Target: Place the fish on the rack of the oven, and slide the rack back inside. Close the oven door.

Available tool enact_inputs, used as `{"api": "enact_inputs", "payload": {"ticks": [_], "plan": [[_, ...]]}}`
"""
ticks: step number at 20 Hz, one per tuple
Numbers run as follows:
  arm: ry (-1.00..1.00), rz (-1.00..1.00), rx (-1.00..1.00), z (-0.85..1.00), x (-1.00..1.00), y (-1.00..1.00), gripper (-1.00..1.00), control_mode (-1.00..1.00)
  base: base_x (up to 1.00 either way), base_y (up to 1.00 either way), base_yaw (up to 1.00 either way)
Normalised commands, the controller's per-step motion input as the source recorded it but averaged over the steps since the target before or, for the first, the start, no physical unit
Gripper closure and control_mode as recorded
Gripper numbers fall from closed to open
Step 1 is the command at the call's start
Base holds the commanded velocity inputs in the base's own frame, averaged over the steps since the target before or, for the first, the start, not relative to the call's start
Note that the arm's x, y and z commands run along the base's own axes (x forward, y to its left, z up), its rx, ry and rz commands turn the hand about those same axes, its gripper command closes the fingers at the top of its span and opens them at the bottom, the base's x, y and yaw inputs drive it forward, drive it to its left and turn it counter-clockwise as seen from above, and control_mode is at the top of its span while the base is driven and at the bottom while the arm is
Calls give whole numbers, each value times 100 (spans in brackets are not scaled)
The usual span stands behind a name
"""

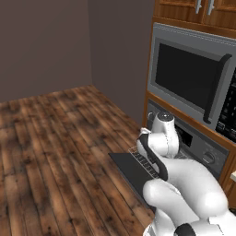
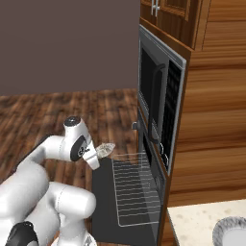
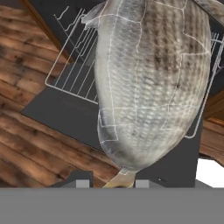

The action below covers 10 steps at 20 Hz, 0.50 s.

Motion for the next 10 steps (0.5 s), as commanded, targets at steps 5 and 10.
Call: {"api": "enact_inputs", "payload": {"ticks": [5, 10], "plan": [[0, -3, 0, -52, 30, -16, 100, -100, 0, 0, 0], [0, -2, 0, -54, 25, -12, 100, -100, 0, 0, 0]]}}
